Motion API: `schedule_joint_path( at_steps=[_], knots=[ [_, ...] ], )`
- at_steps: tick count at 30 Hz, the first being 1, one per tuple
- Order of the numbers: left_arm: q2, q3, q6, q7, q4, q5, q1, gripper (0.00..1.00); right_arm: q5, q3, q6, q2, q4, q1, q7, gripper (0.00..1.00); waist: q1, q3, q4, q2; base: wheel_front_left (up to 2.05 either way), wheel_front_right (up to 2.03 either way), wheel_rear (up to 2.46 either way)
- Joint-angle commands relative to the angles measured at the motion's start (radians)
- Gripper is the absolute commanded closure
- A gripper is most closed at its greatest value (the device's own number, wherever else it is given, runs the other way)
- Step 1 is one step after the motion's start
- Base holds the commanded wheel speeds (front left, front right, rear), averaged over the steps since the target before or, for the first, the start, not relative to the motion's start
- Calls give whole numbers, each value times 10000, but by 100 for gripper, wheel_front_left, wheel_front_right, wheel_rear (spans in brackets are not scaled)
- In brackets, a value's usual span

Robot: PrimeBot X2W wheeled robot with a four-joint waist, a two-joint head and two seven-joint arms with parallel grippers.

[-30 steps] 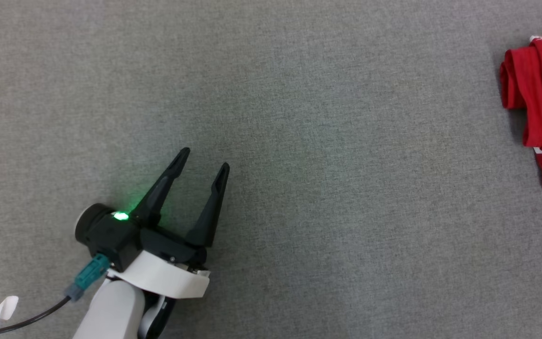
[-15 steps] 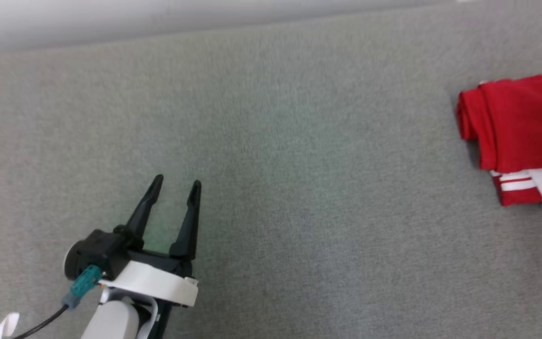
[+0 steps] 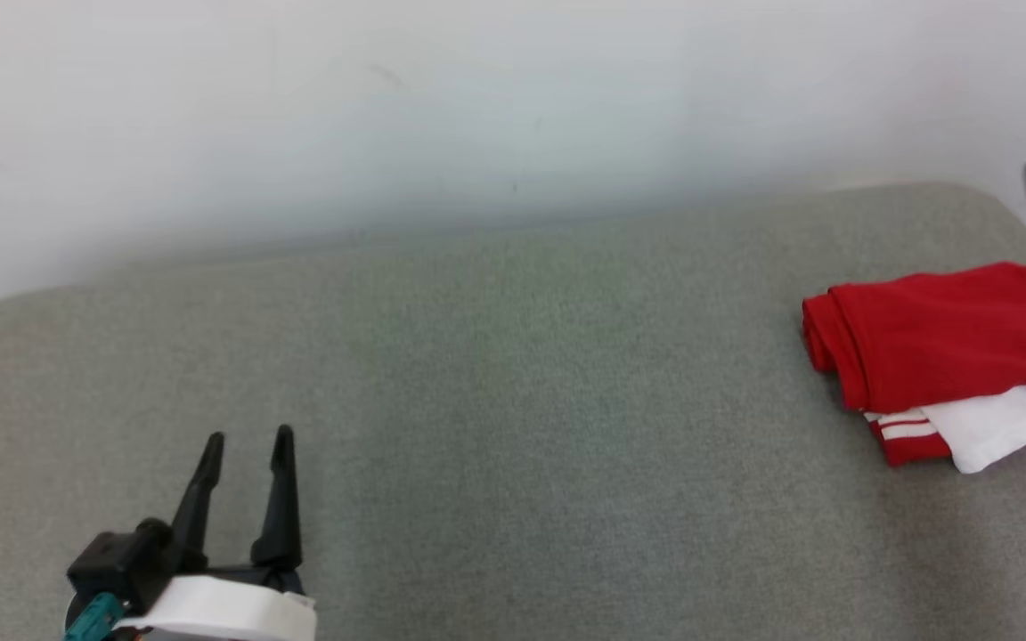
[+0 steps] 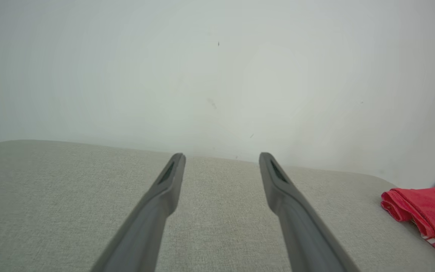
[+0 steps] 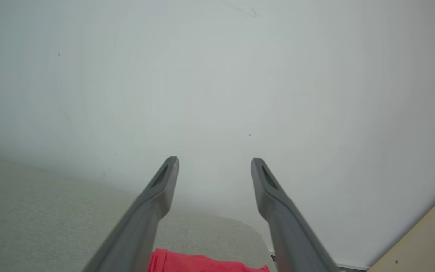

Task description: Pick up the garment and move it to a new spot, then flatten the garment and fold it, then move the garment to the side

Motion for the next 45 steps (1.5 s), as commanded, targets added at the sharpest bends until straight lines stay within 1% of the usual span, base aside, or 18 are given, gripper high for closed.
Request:
schedule_joint_path(
  at_steps=[1, 3, 7, 10, 14, 18, 23, 31, 36, 45],
  knots=[
    [17, 71, 49, -9, -14, 6, 104, 0, 179, -13, -23, 131, -101, 270, -63, 0, 1, -396, 66, 0, 0, 0, 0],
    [6, 280, 102, -8, -87, -49, 317, 0, 313, -113, -25, 238, -523, 802, -210, 0, 1, -577, 64, 0, 0, 0, 0],
    [-11, 647, 240, -8, -460, 175, 634, 0, 616, -230, -23, 769, -1230, 1870, -724, 0, 1, -762, 73, 0, 0, 0, 0],
    [-70, 727, 247, -6, -632, 399, 982, 0, 612, -396, -25, 1095, -1451, 2691, -1137, 0, 1, -876, 59, 0, 0, 0, 0],
    [-118, 867, 239, -6, -448, 568, 1256, 0, 477, -573, -23, 1716, -1565, 3641, -1784, 0, 1, -1003, 74, 0, 0, 0, 0],
    [-227, 999, 74, -7, -136, 458, 1400, 0, 346, -692, -23, 2187, -1542, 4445, -2699, 0, 1, -1099, 104, 0, 0, 0, 0],
    [-312, 1049, -2, -6, -110, 784, 1589, 0, 155, -708, -23, 2605, -1357, 5208, -3495, 0, 1, -1215, 179, 0, 0, 0, 0],
    [-390, 866, -205, -6, 179, 1316, 1692, 0, 269, -538, -23, 3135, -1045, 5856, -3861, 0, 1, -1227, 367, 0, 0, 0, 0],
    [-420, 836, -293, -6, 368, 1405, 1512, 0, 117, -623, -23, 3434, -1197, 6037, -3860, 0, 1, -1225, 429, 0, 0, 0, 0],
    [-441, 742, -323, -6, 440, 1421, 1346, 0, -7, -639, -24, 3551, -1123, 6013, -3865, 0, 1, -1205, 433, 0, 0, 0, 0]
  ],
)
